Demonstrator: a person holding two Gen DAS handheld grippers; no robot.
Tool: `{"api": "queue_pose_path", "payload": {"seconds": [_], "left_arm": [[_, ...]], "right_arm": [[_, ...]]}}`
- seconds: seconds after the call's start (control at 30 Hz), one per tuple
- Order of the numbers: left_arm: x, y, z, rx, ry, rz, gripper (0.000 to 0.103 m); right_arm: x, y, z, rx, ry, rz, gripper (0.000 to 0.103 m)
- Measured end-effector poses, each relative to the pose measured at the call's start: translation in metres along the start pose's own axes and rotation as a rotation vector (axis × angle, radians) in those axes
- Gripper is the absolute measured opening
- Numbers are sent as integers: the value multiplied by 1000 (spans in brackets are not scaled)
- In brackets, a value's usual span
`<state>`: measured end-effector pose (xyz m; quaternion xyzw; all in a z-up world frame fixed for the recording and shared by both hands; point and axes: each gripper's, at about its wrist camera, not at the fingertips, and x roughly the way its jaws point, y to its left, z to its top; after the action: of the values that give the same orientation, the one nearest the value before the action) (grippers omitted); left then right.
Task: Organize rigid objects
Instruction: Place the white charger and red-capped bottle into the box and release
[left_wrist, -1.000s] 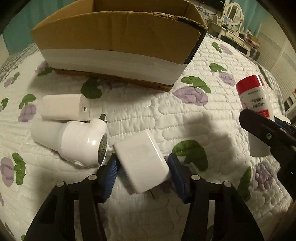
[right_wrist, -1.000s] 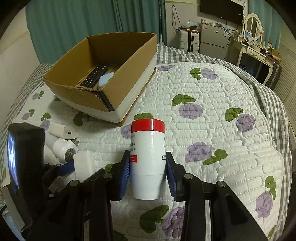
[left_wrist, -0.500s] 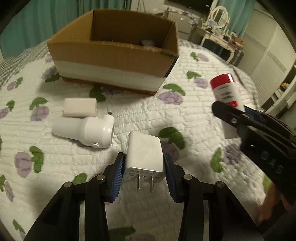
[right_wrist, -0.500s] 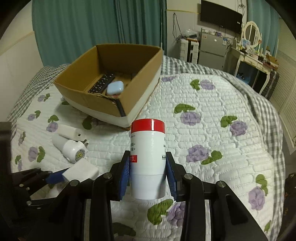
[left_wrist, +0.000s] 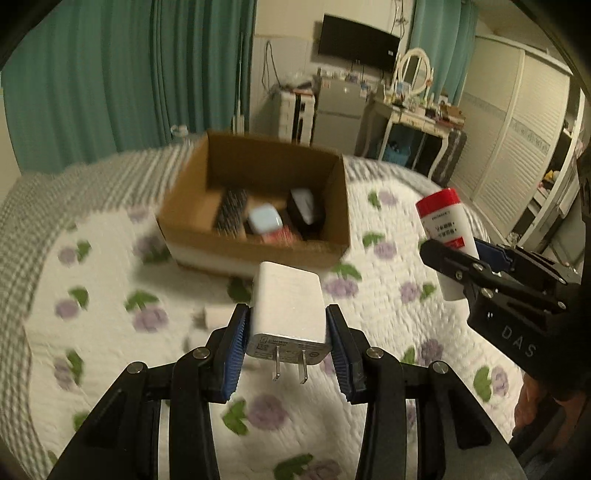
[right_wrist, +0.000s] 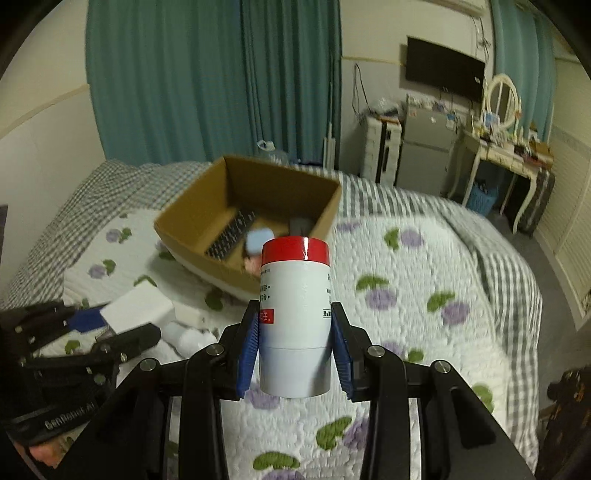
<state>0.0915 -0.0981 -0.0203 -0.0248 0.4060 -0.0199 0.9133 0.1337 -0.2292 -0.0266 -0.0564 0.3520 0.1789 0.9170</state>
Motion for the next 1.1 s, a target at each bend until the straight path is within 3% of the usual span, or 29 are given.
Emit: {"api": "queue_pose_path", "payload": {"seconds": [0.27, 0.5, 0.87, 1.1], "left_arm": [[9, 19, 57, 41, -81, 48, 42], [46, 35, 96, 81, -116, 58, 42], [140, 59, 111, 83, -48, 62, 42], [166, 64, 102, 77, -6, 49, 43]], "right_arm": [[-1, 12, 62, -48, -107, 20, 36], [39, 18, 109, -37, -144, 61, 36], [123, 5, 103, 8, -64, 72, 36], [151, 3, 101, 14, -18, 60, 36]]}}
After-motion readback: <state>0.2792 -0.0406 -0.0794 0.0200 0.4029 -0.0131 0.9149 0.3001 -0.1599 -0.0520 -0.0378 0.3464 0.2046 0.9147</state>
